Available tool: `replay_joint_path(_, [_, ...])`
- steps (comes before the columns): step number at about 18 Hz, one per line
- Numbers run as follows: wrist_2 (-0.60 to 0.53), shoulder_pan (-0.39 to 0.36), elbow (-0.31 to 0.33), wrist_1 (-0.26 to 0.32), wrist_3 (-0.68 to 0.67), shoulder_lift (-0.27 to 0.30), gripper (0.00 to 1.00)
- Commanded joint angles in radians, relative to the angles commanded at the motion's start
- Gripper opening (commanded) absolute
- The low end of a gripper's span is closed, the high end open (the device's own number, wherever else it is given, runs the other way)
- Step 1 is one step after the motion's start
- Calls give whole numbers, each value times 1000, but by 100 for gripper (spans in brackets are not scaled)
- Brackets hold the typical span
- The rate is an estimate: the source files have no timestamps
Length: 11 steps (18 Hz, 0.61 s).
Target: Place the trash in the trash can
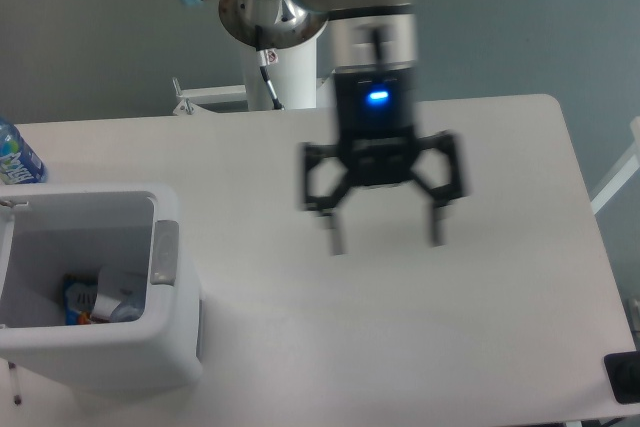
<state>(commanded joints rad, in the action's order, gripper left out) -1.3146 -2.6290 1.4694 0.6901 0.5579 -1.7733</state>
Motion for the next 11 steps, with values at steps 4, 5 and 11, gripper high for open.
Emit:
replay_joint_path(4, [-35,-92,63,48,238,55,100])
replay_joint_path(5, [-35,-107,63,78,290,61,100])
replay_joint_path(11, [-58,-190,63,238,531,109,100])
